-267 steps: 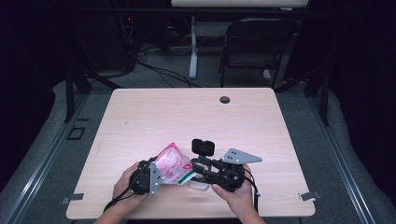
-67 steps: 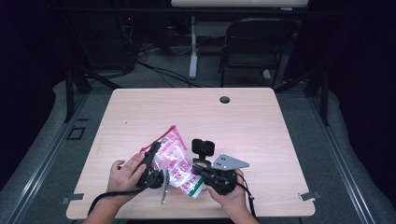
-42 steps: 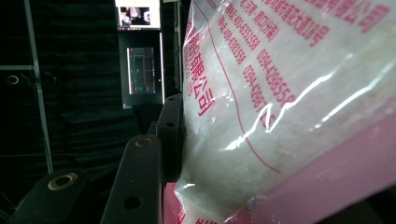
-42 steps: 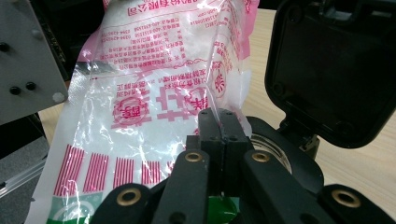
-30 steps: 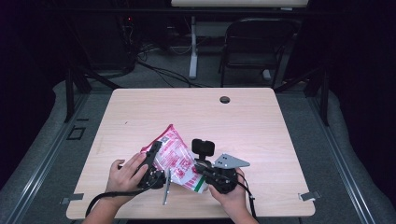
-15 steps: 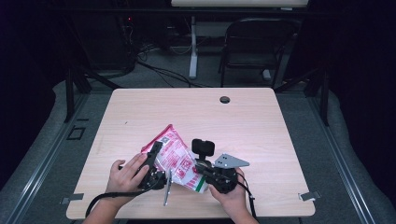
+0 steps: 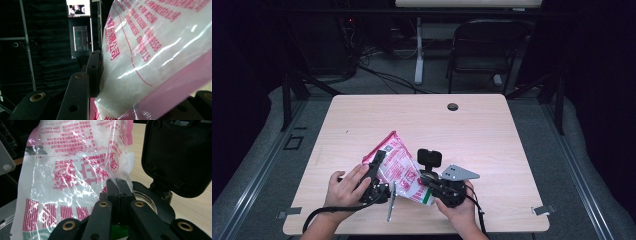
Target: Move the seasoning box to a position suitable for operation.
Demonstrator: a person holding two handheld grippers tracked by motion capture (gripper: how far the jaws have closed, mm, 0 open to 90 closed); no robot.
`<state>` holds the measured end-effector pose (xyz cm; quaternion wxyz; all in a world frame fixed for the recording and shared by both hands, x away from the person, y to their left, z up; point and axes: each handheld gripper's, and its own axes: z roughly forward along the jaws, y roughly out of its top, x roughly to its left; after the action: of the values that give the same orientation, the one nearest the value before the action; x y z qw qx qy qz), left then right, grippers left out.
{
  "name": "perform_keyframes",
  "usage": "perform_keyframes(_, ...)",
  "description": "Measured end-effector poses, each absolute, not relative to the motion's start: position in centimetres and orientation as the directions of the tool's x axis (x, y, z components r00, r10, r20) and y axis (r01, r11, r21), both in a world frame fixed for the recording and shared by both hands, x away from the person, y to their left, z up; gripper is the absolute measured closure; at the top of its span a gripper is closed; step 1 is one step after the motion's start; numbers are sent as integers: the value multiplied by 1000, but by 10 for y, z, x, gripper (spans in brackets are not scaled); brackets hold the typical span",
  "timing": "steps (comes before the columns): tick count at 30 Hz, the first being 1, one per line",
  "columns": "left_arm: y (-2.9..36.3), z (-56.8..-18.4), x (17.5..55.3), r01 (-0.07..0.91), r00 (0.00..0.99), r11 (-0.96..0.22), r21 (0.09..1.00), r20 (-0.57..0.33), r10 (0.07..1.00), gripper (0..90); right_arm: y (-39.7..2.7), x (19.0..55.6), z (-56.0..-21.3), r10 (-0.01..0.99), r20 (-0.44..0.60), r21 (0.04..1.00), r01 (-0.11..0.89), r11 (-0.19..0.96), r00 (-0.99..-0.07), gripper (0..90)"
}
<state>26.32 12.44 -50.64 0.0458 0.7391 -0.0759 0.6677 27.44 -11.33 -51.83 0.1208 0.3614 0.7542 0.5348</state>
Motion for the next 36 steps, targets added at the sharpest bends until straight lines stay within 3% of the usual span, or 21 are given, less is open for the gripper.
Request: perform_keyframes(36,125,-502,262,-176,104,-984,-14,994,-33,682,-113,275,-517,673,212,893,420,161,-709,900)
